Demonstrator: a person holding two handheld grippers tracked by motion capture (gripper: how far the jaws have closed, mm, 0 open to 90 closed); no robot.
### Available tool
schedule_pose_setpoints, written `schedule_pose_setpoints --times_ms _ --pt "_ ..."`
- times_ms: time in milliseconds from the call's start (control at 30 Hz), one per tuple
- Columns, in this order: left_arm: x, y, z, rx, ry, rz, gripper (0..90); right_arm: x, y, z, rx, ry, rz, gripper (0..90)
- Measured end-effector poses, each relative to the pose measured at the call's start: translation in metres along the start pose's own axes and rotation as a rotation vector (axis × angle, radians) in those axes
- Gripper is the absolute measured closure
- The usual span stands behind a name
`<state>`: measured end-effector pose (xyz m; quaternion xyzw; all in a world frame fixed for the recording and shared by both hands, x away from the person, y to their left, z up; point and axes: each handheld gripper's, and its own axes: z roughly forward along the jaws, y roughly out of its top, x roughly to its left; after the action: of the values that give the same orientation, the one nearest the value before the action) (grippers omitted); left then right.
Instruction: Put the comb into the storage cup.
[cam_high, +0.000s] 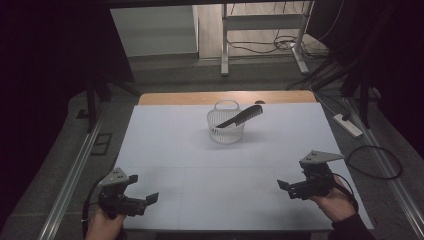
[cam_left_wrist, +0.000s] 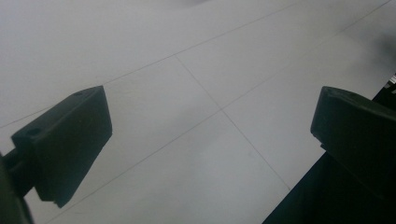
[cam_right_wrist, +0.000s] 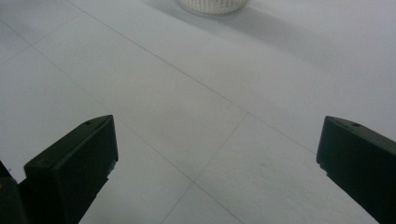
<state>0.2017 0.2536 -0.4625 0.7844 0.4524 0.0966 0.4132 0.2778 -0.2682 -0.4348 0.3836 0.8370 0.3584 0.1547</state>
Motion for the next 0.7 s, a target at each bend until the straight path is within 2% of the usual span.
schedule_pose_setpoints --times_ms 700 --pt "0.000 -0.001 -0.003 -0.004 0.030 0.006 0.0 -0.005 -0.022 -0.019 0.000 -0.035 0.041 0.0"
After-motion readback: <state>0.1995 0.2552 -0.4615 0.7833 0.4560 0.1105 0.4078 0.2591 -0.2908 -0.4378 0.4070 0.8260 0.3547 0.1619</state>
